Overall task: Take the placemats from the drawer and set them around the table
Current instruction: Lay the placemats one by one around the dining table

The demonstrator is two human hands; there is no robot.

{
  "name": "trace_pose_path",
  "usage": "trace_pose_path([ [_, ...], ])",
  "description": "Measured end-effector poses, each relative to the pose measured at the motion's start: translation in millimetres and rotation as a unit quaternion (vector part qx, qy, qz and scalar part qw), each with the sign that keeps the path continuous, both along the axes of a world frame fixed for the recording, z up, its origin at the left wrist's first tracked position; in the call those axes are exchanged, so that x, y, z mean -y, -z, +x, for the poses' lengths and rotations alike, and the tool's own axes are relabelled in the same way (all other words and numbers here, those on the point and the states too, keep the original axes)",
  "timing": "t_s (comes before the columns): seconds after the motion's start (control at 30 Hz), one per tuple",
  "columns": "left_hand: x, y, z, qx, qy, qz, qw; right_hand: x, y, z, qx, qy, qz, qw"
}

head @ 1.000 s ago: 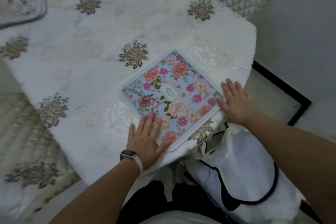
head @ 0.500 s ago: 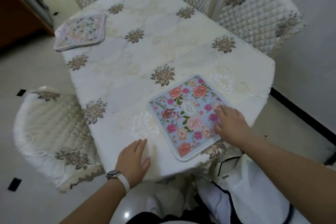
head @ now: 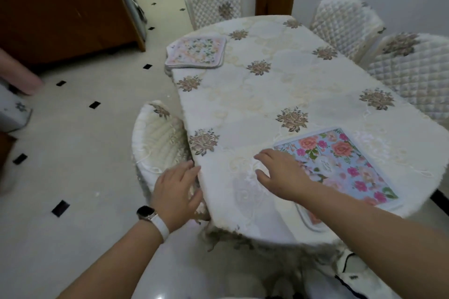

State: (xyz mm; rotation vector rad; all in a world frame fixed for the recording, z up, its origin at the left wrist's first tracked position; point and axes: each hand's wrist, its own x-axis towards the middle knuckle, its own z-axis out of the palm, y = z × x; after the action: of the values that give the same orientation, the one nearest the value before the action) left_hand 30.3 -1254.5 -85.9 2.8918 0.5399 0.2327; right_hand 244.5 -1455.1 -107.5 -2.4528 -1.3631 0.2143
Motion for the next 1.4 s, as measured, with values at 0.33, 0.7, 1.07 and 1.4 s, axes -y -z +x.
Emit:
trace_pose_path([
  [0.33,-165,-16,-182,-0.011,-0.130,-0.016,0.991,-193,-55,-151,0.059,-0.100,0.004,0.993],
  [0.7,-243,-4,-313,0.017,-0.221,-0.033,0.975,-314,-50,-242,0.081,-0.172,-0.060,0.980],
  [1.07,-297,17,-332,-0.026,-0.284,-0.071,0.956,-414,-19,-244,0.066,-0.231,-0.081,0.967],
  [1.4,-421,3,-239,-0.086,-0.276,-0.054,0.956,-545,7,-161,0.010,-0.239,-0.068,0.969],
])
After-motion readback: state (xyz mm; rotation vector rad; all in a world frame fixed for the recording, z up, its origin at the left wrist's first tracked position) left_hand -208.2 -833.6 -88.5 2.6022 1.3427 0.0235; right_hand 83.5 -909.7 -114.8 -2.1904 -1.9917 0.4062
